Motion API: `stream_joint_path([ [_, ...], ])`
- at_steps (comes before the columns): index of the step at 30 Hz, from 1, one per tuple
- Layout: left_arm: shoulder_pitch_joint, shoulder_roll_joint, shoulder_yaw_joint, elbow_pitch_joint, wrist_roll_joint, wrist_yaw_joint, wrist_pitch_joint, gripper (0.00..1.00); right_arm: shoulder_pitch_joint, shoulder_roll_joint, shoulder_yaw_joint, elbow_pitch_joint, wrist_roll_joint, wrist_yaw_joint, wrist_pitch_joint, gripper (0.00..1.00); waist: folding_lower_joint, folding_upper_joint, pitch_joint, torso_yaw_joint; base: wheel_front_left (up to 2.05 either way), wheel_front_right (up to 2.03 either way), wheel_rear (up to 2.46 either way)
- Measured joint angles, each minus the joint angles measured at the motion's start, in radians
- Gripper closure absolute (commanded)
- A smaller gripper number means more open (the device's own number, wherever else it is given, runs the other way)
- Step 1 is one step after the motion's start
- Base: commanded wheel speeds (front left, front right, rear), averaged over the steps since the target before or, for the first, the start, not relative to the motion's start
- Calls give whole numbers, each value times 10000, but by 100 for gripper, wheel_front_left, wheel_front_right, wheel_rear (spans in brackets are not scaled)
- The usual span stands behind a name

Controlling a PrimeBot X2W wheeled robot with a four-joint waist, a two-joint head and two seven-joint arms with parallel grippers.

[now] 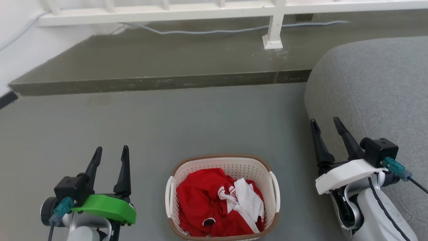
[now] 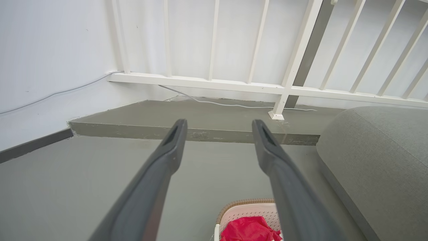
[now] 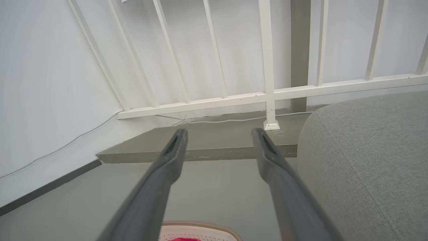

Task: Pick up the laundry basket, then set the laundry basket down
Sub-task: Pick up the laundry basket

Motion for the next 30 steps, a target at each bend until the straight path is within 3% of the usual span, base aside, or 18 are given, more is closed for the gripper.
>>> stream_joint_path([
  [13,-323,-19,-48,48,38,-174,0,0,-197,19,-313,111,-65,0,0,0,0,0,1039,-145,0,0,0],
  [30,-1811,-81,-180,755,56,-393,-2,0,-1299,69,-451,922,-71,90,0,0,0,0,3193,-120,0,0,0],
])
